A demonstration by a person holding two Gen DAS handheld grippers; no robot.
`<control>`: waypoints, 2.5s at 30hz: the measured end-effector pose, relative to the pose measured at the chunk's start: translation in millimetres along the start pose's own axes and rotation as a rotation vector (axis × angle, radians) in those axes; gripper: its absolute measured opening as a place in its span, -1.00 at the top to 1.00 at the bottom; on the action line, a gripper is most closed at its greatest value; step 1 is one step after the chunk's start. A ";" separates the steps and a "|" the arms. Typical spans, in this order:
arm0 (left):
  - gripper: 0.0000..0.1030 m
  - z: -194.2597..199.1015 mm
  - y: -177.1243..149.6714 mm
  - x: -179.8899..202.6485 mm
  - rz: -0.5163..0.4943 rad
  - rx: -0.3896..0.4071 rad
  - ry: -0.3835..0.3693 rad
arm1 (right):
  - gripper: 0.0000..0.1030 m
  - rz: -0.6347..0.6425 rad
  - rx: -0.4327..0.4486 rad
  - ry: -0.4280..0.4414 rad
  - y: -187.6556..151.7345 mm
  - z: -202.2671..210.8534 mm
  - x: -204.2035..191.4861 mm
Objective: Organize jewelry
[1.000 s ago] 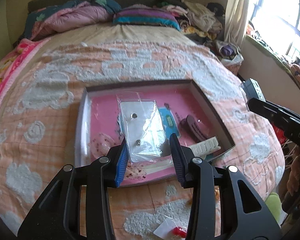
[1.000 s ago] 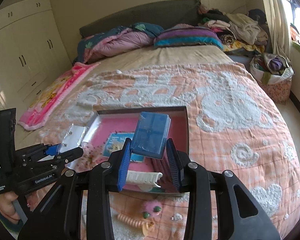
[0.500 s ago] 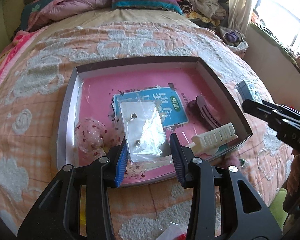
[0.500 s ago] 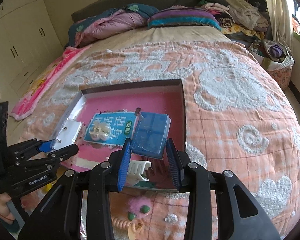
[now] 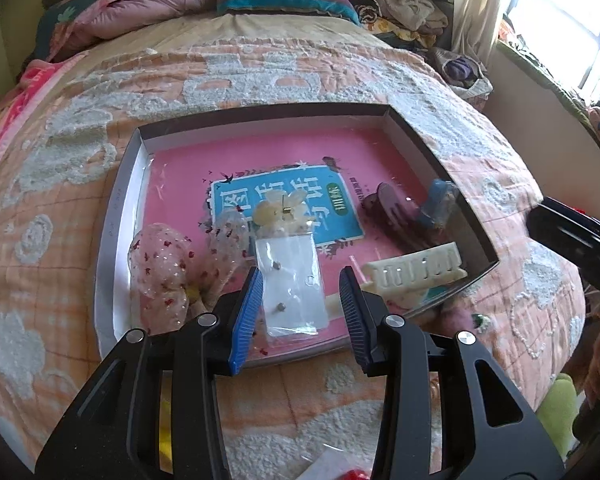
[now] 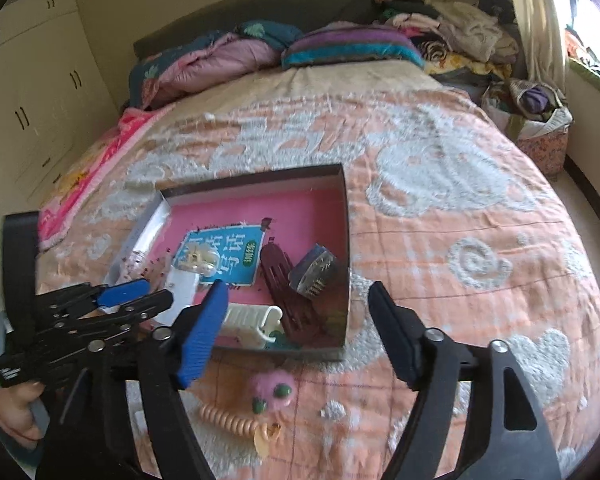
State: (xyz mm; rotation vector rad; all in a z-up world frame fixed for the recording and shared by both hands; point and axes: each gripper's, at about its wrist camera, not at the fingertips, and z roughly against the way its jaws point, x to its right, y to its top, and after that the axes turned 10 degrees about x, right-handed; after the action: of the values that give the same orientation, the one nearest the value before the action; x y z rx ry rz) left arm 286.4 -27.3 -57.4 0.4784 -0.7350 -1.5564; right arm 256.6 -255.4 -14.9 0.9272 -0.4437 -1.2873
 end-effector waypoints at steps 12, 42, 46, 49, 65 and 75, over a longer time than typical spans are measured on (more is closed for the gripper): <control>-0.46 33.7 11.3 12.5 0.005 0.057 0.031 | -0.73 -0.004 0.131 -0.019 7.1 71.9 5.7; -0.82 169.3 25.0 42.1 -0.015 0.263 0.009 | -0.92 0.064 0.328 0.013 31.5 180.7 -27.0; -0.82 182.1 20.8 42.1 -0.019 0.282 0.003 | -0.92 0.056 0.343 0.021 31.6 190.7 -30.1; -0.82 193.5 17.4 41.0 -0.011 0.299 -0.008 | -0.92 0.065 0.355 0.023 32.1 198.2 -34.9; -0.82 229.9 -13.6 46.7 -0.053 0.333 -0.004 | -0.92 0.109 0.379 0.074 8.3 232.2 -57.5; -0.82 229.9 -38.7 42.4 -0.055 0.299 0.028 | -0.92 0.133 0.356 0.094 -10.8 236.1 -64.7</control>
State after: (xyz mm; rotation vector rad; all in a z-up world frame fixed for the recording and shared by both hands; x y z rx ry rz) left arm 95.8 -28.9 83.3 0.7447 -0.9448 -1.4934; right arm 57.7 -273.4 127.0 1.2287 -0.6636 -1.0563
